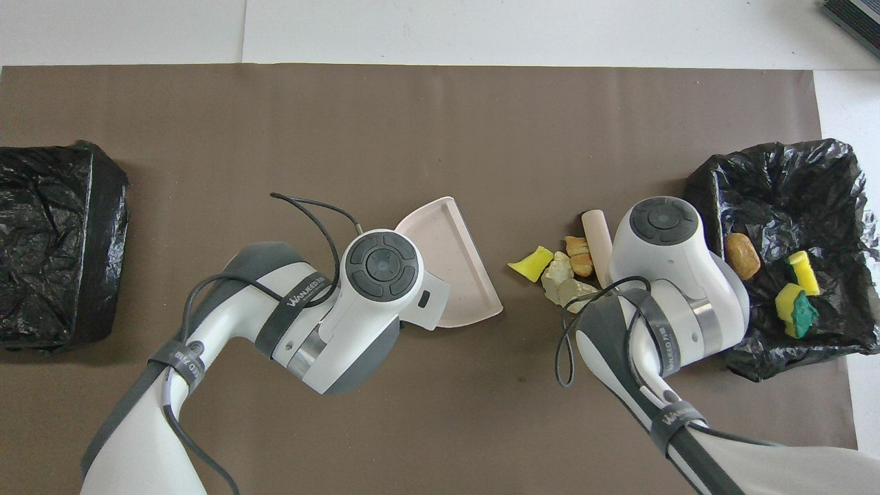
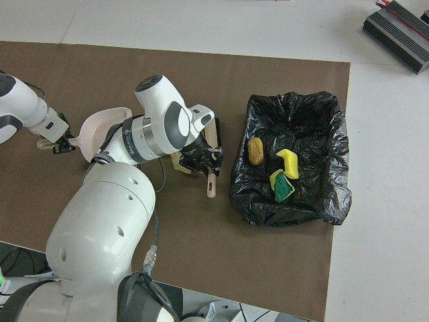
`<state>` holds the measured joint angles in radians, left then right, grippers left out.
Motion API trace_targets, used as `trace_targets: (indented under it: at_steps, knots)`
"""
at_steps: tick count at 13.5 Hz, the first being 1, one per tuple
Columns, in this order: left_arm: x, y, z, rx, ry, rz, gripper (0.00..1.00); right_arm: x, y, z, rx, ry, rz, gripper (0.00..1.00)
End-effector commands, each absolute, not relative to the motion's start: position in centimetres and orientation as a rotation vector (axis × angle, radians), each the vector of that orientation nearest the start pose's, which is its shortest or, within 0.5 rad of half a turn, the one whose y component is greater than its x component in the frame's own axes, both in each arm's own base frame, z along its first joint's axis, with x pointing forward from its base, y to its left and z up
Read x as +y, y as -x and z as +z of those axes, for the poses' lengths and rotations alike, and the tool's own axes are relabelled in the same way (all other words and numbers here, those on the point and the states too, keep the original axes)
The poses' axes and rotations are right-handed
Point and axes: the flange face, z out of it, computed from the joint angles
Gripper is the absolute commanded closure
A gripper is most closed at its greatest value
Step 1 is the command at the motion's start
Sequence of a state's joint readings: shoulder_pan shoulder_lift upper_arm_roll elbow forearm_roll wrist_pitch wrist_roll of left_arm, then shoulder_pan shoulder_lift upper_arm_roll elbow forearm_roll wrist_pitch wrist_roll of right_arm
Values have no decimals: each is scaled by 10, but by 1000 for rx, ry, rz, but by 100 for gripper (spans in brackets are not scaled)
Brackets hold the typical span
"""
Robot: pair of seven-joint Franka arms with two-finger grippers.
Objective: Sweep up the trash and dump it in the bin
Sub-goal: 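Sweep the yellow bits toward the dustpan with the brush in the right gripper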
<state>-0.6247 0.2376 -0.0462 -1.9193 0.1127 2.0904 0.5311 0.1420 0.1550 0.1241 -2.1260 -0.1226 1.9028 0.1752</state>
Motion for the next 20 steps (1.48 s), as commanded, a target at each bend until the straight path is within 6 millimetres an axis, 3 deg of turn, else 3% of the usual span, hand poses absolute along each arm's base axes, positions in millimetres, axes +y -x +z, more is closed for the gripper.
trace_targets:
  at_steps: [1, 7, 8, 10, 12, 15, 18, 20]
  knots:
    - [-363, -464, 365, 1824, 2445, 71, 100, 170, -483, 308, -178, 3152, 633, 100]
    - [-363, -463, 365, 1824, 2445, 68, 100, 243, -464, 321, 7, 2895, 684, 100]
    - [-362, -464, 364, 1823, 2446, 68, 100, 254, -464, 331, 8, 2892, 684, 100]
    - [-362, -463, 364, 1823, 2446, 68, 100, 256, -470, 359, 17, 2885, 725, 100]
    - [-362, -463, 364, 1823, 2447, 64, 100, 234, -481, 398, 23, 2888, 779, 100]
    - [-361, -463, 365, 1824, 2447, 61, 100, 183, -504, 446, -9, 3011, 811, 100]
    - [-359, -466, 366, 1816, 2449, 71, 100, 151, -517, 442, -153, 3168, 732, 100]
    - [-356, -473, 374, 1805, 2444, 57, 100, 128, -527, 415, -159, 3250, 665, 100]
